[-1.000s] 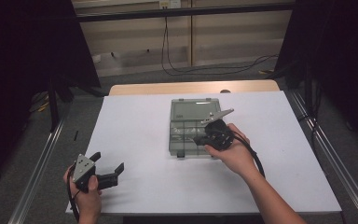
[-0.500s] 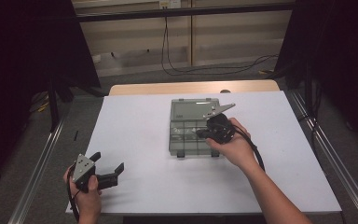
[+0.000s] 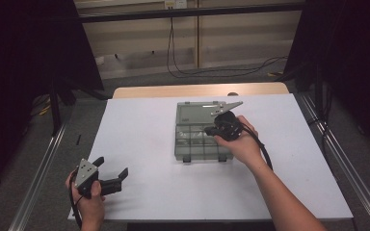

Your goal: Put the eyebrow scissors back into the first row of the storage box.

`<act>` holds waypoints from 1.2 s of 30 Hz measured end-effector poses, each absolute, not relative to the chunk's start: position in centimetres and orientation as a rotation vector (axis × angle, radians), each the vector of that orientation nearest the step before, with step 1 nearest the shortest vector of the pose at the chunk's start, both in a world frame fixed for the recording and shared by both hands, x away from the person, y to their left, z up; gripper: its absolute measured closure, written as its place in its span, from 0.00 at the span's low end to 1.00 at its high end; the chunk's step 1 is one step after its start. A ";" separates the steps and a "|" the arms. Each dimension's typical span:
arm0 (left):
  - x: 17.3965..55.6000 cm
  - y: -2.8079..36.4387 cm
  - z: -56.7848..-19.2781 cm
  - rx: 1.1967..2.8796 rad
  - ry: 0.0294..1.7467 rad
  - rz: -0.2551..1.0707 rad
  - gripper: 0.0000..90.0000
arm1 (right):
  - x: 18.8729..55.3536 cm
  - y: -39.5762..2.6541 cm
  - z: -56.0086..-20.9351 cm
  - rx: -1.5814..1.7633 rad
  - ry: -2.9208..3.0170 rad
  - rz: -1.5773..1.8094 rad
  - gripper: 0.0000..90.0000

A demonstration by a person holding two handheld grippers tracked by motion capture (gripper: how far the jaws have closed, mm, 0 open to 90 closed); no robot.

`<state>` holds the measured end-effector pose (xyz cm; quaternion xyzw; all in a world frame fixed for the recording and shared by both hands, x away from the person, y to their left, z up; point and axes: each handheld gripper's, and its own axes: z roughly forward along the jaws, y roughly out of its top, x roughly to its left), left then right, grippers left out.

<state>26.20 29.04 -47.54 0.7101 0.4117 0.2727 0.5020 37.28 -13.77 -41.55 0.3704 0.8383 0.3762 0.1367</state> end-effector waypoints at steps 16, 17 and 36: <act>26.2 29.0 -47.6 1.702 1.001 0.653 0.00 | 39.8 -13.5 -42.4 1.000 2.415 1.069 1.00; 26.2 29.0 -47.6 1.702 1.001 0.654 0.00 | 39.9 -13.5 -42.6 1.004 2.417 1.068 1.00; 26.3 29.0 -47.6 1.695 1.005 0.649 0.00 | 39.3 -14.8 -42.1 1.176 2.318 1.176 0.19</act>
